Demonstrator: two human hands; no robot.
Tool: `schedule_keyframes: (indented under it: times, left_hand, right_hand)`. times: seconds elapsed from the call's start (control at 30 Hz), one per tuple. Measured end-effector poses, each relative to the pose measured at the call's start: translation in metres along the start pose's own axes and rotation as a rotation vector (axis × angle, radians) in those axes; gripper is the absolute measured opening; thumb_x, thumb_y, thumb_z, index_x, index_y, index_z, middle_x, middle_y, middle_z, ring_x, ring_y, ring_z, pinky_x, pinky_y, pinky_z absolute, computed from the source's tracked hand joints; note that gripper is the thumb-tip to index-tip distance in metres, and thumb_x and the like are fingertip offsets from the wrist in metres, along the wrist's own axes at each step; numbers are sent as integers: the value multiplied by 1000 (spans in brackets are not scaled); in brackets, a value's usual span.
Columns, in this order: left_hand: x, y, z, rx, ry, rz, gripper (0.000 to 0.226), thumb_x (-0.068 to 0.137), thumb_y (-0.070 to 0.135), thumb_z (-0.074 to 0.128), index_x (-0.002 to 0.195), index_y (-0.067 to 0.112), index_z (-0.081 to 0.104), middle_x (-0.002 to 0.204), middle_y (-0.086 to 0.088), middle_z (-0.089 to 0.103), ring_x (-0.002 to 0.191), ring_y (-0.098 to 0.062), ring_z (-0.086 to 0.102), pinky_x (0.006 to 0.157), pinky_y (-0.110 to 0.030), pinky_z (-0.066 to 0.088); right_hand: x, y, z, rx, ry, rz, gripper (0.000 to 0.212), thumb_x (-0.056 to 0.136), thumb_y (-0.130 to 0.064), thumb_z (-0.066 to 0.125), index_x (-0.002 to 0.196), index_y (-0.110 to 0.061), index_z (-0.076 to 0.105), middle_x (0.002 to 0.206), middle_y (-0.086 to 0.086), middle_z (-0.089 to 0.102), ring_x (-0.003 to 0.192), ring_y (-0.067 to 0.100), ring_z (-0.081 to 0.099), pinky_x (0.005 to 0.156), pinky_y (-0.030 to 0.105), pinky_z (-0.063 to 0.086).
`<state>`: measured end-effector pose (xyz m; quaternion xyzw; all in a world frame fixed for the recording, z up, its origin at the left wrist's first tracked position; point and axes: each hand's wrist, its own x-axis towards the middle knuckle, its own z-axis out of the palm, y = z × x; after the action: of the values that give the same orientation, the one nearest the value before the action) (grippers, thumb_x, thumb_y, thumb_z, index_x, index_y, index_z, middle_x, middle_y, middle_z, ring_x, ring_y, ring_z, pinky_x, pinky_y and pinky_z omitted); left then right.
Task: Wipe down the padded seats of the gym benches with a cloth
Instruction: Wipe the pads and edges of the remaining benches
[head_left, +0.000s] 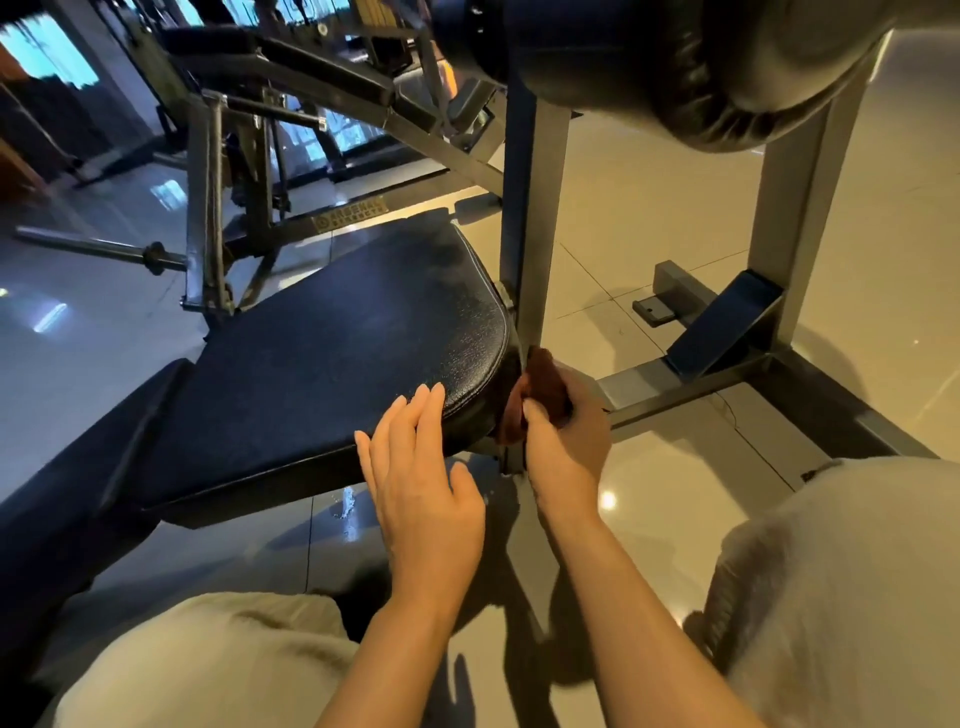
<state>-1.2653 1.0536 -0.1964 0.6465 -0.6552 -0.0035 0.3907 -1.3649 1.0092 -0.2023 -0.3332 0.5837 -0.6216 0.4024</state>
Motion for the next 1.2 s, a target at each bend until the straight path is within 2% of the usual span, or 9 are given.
schedule_keyframes:
  times: [0.1, 0.23, 0.3, 0.47, 0.63, 0.73, 0.9, 1.07, 1.2]
  left_hand:
    - [9, 4, -1, -1, 69, 18, 50, 82, 12, 55, 132, 18, 54, 132, 0, 54, 133, -15, 36, 120, -46, 2]
    - [31, 17, 5, 3, 12, 108, 39, 89, 16, 56, 128, 17, 58, 129, 1, 56, 130, -13, 40, 120, -44, 2]
    - [35, 20, 8, 3, -45, 129, 42, 90, 11, 60, 132, 17, 55, 134, 1, 54, 131, -9, 39, 121, -43, 4]
    - [30, 23, 14, 81, -88, 124, 61, 83, 5, 66, 139, 18, 48, 143, 1, 48, 138, -13, 35, 121, -38, 4]
    - [29, 30, 14, 79, -88, 77, 67, 79, 0, 66, 140, 19, 47, 145, 1, 46, 139, -12, 33, 121, -37, 3]
    - [32, 34, 16, 82, -77, 31, 66, 78, -2, 65, 139, 21, 49, 144, 2, 47, 138, -11, 34, 121, -34, 1]
    - [29, 38, 21, 98, -19, -15, 66, 78, -3, 65, 136, 24, 50, 142, 6, 48, 137, -8, 35, 120, -30, -3]
    - [29, 43, 34, 111, 73, -61, 64, 73, -8, 68, 130, 17, 56, 136, -2, 55, 134, -17, 42, 120, -39, 2]
    - [27, 50, 38, 109, 85, -93, 65, 75, -8, 66, 134, 15, 53, 141, -2, 51, 138, -11, 33, 120, -37, -2]
  right_hand:
    - [-19, -16, 7, 76, -81, -125, 39, 91, -3, 58, 125, -21, 60, 118, -8, 59, 111, 2, 55, 87, 7, 47]
    - [29, -22, 8, 58, -102, -47, 38, 85, 2, 55, 117, -18, 63, 106, 0, 66, 104, 17, 61, 96, 39, 52]
    - [34, -18, 4, 45, -121, -19, 33, 83, 1, 57, 109, -15, 66, 100, 5, 69, 98, 21, 63, 94, 47, 51]
    - [0, -5, -16, -59, -196, 154, 31, 84, -2, 60, 86, -32, 61, 88, -6, 67, 92, 15, 64, 82, 28, 51]
    - [13, -24, -19, -219, -223, -126, 39, 90, -11, 60, 127, -24, 57, 123, -1, 61, 116, 13, 55, 103, 32, 44]
    - [28, -25, -13, -381, -294, -125, 36, 91, -12, 58, 126, -18, 60, 124, 5, 63, 117, 20, 57, 105, 35, 43]
    - [27, -1, -29, -355, -284, 221, 27, 92, -9, 57, 116, -17, 64, 112, 6, 67, 110, 25, 61, 95, 31, 46]
    - [27, -7, -38, -265, -289, -15, 50, 94, -14, 59, 141, -22, 47, 131, 4, 53, 124, 20, 48, 104, 27, 36]
    - [51, -12, -22, -362, -450, -136, 43, 96, -14, 55, 138, -19, 51, 130, 7, 55, 123, 21, 50, 108, 28, 35]
